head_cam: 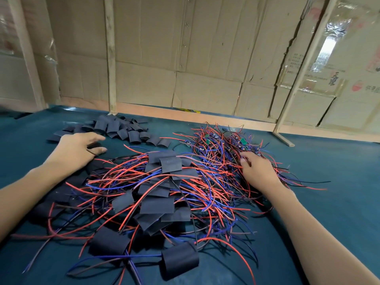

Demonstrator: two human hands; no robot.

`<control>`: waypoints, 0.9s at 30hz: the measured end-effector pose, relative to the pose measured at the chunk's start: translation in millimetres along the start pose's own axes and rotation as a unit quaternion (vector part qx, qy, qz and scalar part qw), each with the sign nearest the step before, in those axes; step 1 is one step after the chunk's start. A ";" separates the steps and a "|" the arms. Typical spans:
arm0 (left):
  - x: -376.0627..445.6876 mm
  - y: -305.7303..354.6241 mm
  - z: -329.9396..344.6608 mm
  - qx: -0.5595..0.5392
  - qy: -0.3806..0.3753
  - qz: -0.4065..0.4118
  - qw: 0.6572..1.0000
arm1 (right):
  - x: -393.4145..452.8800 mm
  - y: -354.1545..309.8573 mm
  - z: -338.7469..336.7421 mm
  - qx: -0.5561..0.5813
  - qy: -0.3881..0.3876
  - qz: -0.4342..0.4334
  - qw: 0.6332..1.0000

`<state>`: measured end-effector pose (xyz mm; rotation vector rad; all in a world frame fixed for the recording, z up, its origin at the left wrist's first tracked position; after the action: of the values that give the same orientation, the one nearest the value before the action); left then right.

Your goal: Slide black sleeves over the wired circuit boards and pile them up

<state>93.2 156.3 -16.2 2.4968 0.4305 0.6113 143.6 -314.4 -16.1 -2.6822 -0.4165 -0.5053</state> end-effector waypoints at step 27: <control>-12.5 5.5 -11.5 0.014 0.016 -0.015 1.000 | 0.8 5.2 -2.2 0.044 0.007 0.014 0.999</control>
<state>77.7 151.5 -8.6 2.5045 0.4909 0.6395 145.5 -319.7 -15.5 -2.5938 -0.3882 -0.4867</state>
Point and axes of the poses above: each hand's wrist, its own x-axis towards the middle knuckle, its own z-axis out of the palm, y = z × x, the point moved 3 cm from there along x, towards the middle knuckle, and after that the axes turned 13 degrees about -z, right-handed, at the moved point
